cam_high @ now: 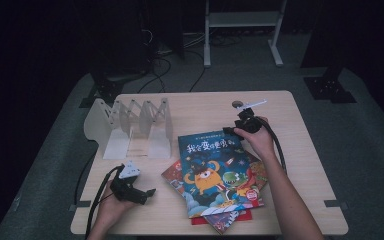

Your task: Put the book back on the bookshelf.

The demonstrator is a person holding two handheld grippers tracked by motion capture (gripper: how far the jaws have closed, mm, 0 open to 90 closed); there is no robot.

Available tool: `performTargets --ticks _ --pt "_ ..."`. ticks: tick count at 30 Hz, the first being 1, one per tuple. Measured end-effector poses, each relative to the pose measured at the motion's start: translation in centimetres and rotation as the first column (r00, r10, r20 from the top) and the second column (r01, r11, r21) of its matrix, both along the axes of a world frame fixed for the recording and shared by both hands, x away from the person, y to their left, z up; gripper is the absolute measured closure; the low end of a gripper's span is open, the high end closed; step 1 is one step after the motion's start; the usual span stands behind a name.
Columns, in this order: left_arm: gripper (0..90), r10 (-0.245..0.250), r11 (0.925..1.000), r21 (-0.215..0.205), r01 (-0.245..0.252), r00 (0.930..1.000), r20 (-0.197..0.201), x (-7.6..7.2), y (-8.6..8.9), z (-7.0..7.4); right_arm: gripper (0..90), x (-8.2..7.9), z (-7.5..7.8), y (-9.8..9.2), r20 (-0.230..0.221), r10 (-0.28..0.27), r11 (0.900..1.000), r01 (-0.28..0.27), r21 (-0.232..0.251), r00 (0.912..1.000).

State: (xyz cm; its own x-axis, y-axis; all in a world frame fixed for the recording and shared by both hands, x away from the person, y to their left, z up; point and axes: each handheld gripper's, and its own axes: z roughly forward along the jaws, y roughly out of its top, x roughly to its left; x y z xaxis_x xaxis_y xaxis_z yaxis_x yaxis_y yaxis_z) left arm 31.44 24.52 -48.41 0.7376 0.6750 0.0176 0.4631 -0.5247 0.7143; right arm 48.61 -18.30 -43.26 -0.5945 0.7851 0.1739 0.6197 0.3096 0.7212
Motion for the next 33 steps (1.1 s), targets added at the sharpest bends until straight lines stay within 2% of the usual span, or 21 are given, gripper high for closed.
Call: performTargets --ticks 5,9,14,18,23,28,33 --pt "0.0 0.000 1.0000 0.000 0.000 1.0000 0.000 0.0 0.0 0.0 28.3 0.4 -0.5 -0.2 0.001 -0.006 1.000 0.006 -0.003 1.0000" --pt "0.0 0.000 1.0000 0.000 0.000 1.0000 0.000 0.0 0.0 0.0 26.4 0.8 -1.5 -0.3 -0.029 -0.005 1.000 0.004 -0.027 0.9996" --pt "0.0 -0.002 1.0000 -0.001 0.002 1.0000 -0.001 0.0 0.0 0.0 26.3 1.1 -1.9 -0.5 -0.051 0.010 1.000 -0.009 0.021 0.9987" --pt "0.0 -0.003 1.0000 0.000 0.003 1.0000 -0.001 0.0 0.0 0.0 28.7 1.2 -2.1 -0.6 -0.079 0.045 0.997 -0.040 0.062 0.9959" --pt "0.0 -0.002 1.0000 0.000 0.002 1.0000 -0.001 0.0 0.0 0.0 28.5 0.9 -1.9 -0.1 -0.066 0.050 0.998 -0.047 0.033 0.9966" --pt "0.0 -0.002 1.0000 0.000 0.002 1.0000 -0.001 0.0 0.0 0.0 28.6 0.8 -1.9 -0.1 -0.064 0.053 0.998 -0.051 0.034 0.9965" --pt "0.0 -0.002 1.0000 0.000 0.002 1.0000 -0.001 0.0 0.0 0.0 28.6 0.5 -1.9 0.4 -0.064 0.104 0.994 -0.102 0.038 0.9925"
